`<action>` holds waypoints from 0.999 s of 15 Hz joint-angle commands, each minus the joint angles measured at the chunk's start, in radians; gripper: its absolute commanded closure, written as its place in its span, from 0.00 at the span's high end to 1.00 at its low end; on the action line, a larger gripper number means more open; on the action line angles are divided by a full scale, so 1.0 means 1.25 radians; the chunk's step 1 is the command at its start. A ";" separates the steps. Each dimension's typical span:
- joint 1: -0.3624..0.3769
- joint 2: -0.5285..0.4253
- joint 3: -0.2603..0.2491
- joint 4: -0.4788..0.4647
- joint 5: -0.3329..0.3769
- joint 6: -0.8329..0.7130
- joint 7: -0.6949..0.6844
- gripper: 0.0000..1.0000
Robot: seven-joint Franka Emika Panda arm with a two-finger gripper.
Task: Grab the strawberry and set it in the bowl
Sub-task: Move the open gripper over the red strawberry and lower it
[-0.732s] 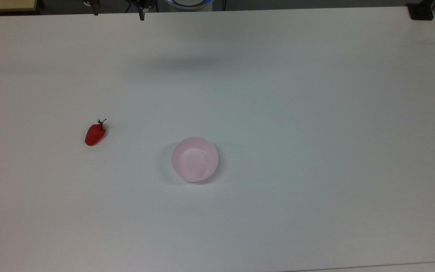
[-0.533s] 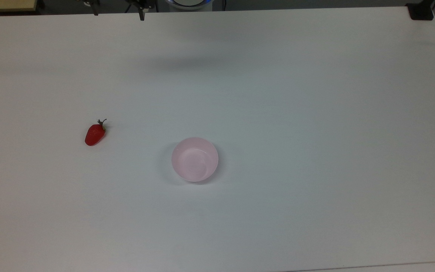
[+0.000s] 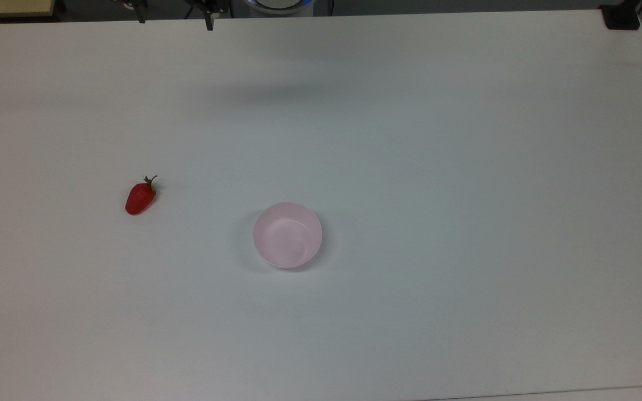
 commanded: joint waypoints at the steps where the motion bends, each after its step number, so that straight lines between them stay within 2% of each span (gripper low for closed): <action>1: 0.001 -0.012 -0.001 -0.012 0.015 -0.005 -0.012 1.00; 6: -0.008 -0.008 -0.002 -0.013 0.015 0.050 0.003 1.00; 10: -0.025 0.005 -0.003 -0.024 0.015 0.125 0.084 1.00; 13: -0.050 0.059 -0.003 -0.035 0.012 0.190 0.108 1.00; 15: -0.055 0.131 -0.005 -0.034 0.004 0.263 0.163 1.00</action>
